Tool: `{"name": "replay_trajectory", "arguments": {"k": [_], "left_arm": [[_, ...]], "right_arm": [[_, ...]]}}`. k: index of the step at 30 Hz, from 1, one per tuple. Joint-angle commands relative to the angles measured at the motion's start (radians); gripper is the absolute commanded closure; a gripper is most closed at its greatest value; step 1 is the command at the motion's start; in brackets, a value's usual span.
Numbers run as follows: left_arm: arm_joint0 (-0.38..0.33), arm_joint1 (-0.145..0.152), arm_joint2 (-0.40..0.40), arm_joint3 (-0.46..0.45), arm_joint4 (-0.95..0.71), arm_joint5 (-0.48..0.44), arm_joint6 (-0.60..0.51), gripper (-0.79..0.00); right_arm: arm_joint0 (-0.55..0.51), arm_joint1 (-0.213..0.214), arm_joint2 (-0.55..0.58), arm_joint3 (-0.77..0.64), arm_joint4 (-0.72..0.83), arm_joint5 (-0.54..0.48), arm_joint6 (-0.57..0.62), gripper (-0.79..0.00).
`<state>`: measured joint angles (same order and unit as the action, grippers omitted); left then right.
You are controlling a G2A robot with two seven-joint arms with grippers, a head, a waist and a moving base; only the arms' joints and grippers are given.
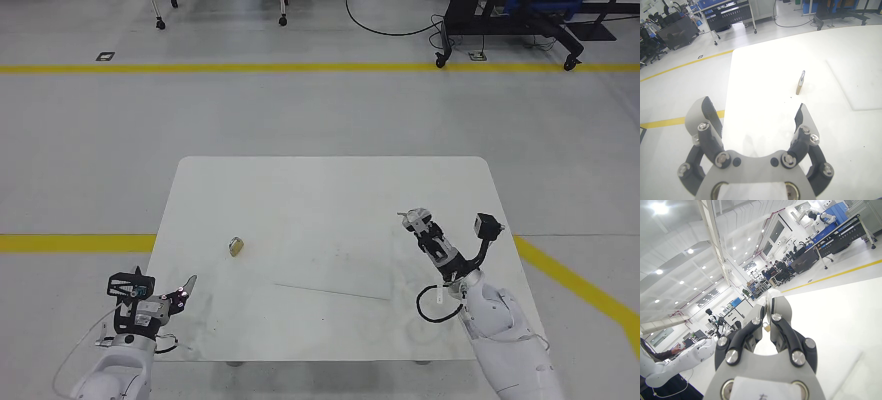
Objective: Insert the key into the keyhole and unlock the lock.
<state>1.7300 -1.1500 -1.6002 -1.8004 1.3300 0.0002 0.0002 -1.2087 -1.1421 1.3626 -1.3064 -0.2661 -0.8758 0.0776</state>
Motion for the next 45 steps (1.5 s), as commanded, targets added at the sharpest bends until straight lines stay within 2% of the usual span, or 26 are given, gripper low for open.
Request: {"name": "replay_trajectory", "arguments": {"k": [1,4,6,8,11,14,17,19,21,28,31,34,37,41,45], "left_arm": [[0.01,-0.002,-0.009,-0.052,-0.021,0.011,0.03,-0.785],[0.047,-0.009,-0.043,-0.172,-0.182,0.008,0.074,-0.785],[0.052,-0.015,-0.057,-0.257,-0.361,-0.028,0.081,-0.785],[0.038,-0.018,-0.055,-0.314,-0.486,-0.073,0.048,-0.785],[-0.013,-0.021,0.008,-0.349,-0.683,-0.182,-0.049,-0.785],[-0.102,-0.028,0.113,-0.291,-0.879,-0.247,-0.136,-0.785],[-0.211,-0.046,0.242,-0.17,-1.169,-0.253,-0.195,-0.785],[-0.286,-0.061,0.318,-0.066,-1.353,-0.213,-0.238,-0.785],[-0.363,-0.071,0.374,0.029,-1.415,-0.129,-0.293,-0.785],[-0.374,-0.072,0.381,0.039,-1.407,-0.118,-0.296,-0.785],[-0.35,-0.076,0.37,0.031,-1.516,-0.132,-0.292,-0.785],[-0.35,-0.082,0.352,0.049,-1.719,-0.148,-0.331,-0.785],[-0.379,-0.088,0.365,0.082,-1.841,-0.137,-0.397,-0.785],[-0.449,-0.095,0.424,0.148,-1.837,-0.058,-0.481,-0.785],[-0.498,-0.103,0.473,0.188,-1.774,-0.065,-0.474,-0.77]], "right_arm": [[0.0,0.0,0.0,0.0,0.001,0.0,0.0,0.0],[0.0,0.0,0.0,0.0,0.001,0.0,0.0,0.0],[0.0,0.0,0.0,0.0,0.001,0.0,0.0,0.0],[-0.01,-0.006,-0.038,-0.004,0.127,-0.05,0.022,0.0],[0.041,-0.014,-0.116,0.057,0.332,-0.077,0.149,0.0],[0.105,-0.024,-0.186,0.114,0.477,-0.066,0.266,0.0],[0.15,-0.037,-0.238,0.153,0.581,-0.069,0.336,0.0],[0.168,-0.045,-0.26,0.182,0.655,-0.069,0.365,0.0],[0.185,-0.05,-0.271,0.212,0.712,-0.058,0.385,0.0],[0.192,-0.052,-0.27,0.229,0.723,-0.055,0.39,0.0],[0.192,-0.052,-0.27,0.229,0.723,-0.055,0.39,0.0],[0.184,-0.054,-0.295,0.193,0.692,0.057,0.421,0.0],[0.178,-0.061,-0.331,0.134,0.715,0.153,0.471,0.0],[0.184,-0.067,-0.361,0.101,0.735,0.247,0.533,0.0],[0.19,-0.072,-0.369,0.095,0.751,0.297,0.568,0.0]]}}
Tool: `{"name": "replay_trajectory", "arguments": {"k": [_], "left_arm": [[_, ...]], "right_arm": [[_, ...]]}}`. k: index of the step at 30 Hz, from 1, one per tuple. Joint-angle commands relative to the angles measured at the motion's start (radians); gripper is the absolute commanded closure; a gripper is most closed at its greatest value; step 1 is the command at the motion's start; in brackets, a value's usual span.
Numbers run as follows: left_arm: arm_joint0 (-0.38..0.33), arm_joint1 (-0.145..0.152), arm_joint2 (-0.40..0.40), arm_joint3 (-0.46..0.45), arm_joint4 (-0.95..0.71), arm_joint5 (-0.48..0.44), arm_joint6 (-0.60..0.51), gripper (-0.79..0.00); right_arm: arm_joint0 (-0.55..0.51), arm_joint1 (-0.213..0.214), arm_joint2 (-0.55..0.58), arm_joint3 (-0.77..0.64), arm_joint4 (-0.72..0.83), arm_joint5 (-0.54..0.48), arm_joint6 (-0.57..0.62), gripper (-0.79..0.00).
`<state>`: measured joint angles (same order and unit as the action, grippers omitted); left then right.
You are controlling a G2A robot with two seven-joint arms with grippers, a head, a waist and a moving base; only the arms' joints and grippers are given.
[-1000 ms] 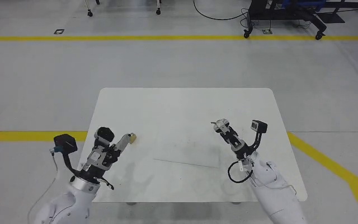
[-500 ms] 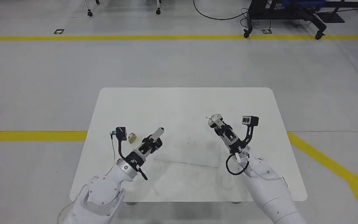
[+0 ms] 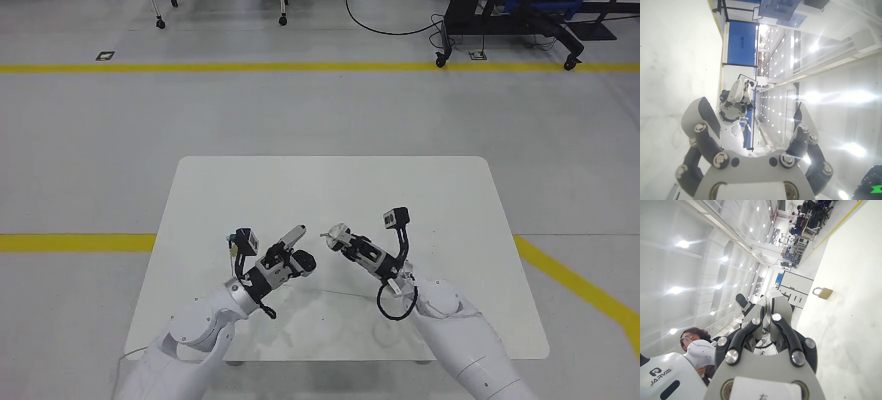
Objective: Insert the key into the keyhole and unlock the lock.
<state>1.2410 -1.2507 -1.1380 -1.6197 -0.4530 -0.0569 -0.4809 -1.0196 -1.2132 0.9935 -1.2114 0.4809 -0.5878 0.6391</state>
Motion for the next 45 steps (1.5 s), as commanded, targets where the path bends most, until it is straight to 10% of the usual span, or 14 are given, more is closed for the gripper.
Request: {"name": "replay_trajectory", "arguments": {"k": [1,12,18,45], "left_arm": [[-0.016,-0.004,0.017,0.013,0.018,-0.015,0.014,-0.751],[-0.036,-0.003,0.009,0.03,0.137,-0.032,0.033,-0.474],[-0.034,-0.001,0.0,0.021,0.176,-0.024,0.028,-0.511],[-0.028,0.003,-0.003,0.03,0.293,0.029,0.014,-0.206]], "right_arm": [[0.002,-0.001,0.0,0.001,0.006,0.018,0.012,0.0],[-0.011,-0.005,0.016,0.002,-0.017,0.08,0.014,0.0],[-0.016,-0.008,0.018,-0.004,-0.011,0.102,0.033,0.0],[0.006,-0.035,-0.004,0.045,-0.002,0.143,0.106,0.0]]}}
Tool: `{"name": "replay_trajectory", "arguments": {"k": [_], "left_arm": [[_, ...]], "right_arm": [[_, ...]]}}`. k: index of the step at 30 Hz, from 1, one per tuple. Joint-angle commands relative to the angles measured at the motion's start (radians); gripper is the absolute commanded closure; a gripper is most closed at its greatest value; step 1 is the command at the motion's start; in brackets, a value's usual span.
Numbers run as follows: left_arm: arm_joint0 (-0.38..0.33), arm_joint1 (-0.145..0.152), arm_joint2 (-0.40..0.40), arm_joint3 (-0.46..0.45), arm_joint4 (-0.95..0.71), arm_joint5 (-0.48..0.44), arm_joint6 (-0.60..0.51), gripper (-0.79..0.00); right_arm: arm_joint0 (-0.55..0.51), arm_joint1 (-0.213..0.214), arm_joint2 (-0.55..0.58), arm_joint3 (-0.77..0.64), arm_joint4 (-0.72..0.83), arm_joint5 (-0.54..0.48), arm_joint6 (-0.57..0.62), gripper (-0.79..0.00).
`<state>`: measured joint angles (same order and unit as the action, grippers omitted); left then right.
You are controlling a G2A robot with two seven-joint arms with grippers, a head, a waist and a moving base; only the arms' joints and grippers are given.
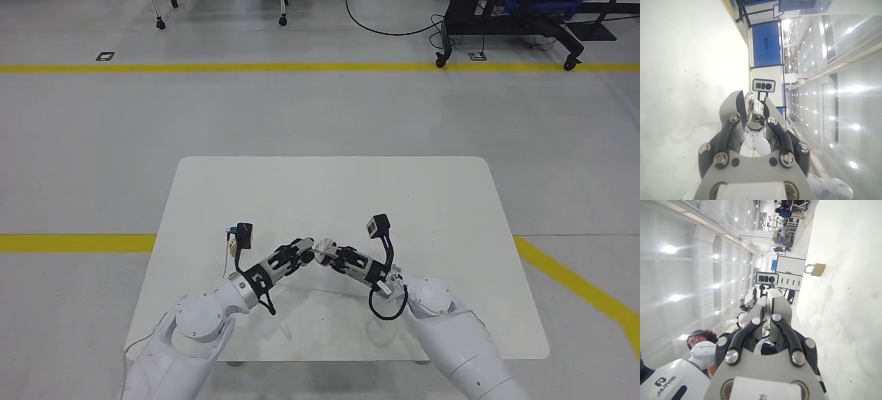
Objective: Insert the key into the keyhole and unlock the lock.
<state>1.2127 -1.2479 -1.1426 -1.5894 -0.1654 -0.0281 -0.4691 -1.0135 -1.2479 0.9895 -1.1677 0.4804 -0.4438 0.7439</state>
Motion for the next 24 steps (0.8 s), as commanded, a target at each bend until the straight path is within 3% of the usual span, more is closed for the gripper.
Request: {"name": "replay_trajectory", "arguments": {"k": [1,5,16,18,19,24], "left_arm": [[0.002,-0.001,0.003,0.0,0.004,0.0,0.003,-0.194],[0.003,-0.002,0.007,0.002,0.008,0.001,0.002,0.0],[0.014,-0.001,0.019,0.0,0.096,-0.016,0.018,0.0],[0.019,0.0,0.016,-0.004,0.107,-0.025,0.028,0.0],[0.022,0.0,0.014,-0.006,0.113,-0.03,0.031,0.0],[0.034,0.004,-0.005,-0.016,0.124,-0.048,0.025,0.0]], "right_arm": [[-0.001,-0.001,0.001,0.002,-0.002,-0.001,0.004,0.0],[-0.004,-0.002,0.006,0.005,-0.006,0.0,0.007,0.0],[-0.025,-0.001,0.026,-0.016,-0.024,0.007,0.011,0.0],[-0.031,0.0,0.03,-0.022,-0.028,0.008,0.011,-0.154],[-0.034,0.0,0.032,-0.024,-0.03,0.011,0.011,-0.185],[-0.049,0.003,0.045,-0.038,-0.041,0.016,0.01,-0.191]]}}
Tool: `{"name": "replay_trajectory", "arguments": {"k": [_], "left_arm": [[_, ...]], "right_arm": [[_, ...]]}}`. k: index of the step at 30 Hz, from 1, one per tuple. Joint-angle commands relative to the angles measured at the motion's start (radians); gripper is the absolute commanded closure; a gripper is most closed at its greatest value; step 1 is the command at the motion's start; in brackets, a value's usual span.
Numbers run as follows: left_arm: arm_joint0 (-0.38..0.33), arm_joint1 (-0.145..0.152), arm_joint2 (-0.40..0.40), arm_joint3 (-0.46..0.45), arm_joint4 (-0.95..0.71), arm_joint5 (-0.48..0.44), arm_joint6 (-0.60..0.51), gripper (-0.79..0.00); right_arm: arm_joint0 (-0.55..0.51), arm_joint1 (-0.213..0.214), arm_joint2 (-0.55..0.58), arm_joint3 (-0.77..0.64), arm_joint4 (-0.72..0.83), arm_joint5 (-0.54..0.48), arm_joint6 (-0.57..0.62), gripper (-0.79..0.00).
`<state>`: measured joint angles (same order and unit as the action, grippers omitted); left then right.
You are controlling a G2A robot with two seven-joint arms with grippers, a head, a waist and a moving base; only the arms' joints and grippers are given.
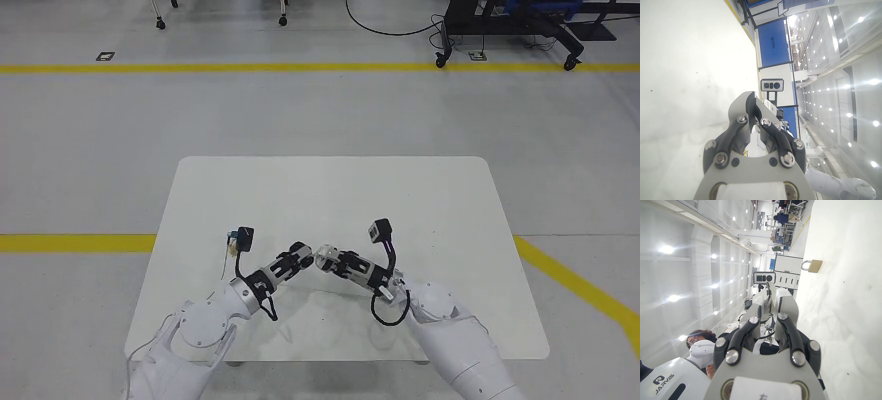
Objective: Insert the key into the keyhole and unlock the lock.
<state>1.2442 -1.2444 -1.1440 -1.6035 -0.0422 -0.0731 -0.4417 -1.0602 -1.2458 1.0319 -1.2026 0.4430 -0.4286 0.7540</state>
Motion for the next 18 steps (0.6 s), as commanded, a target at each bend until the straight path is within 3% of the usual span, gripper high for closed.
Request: {"name": "replay_trajectory", "arguments": {"k": [1,15,18], "left_arm": [[0.005,0.002,-0.007,-0.003,0.003,-0.006,-0.007,0.0],[0.022,0.009,-0.011,-0.014,0.084,-0.041,-0.044,0.0],[0.024,0.01,-0.012,-0.014,0.089,-0.046,-0.045,0.0]], "right_arm": [[-0.006,0.001,0.004,-0.006,-0.007,0.003,0.0,-0.188],[-0.026,0.007,0.019,-0.045,-0.018,0.07,0.06,-0.105],[-0.024,0.007,0.02,-0.047,-0.021,0.083,0.069,0.0]]}}
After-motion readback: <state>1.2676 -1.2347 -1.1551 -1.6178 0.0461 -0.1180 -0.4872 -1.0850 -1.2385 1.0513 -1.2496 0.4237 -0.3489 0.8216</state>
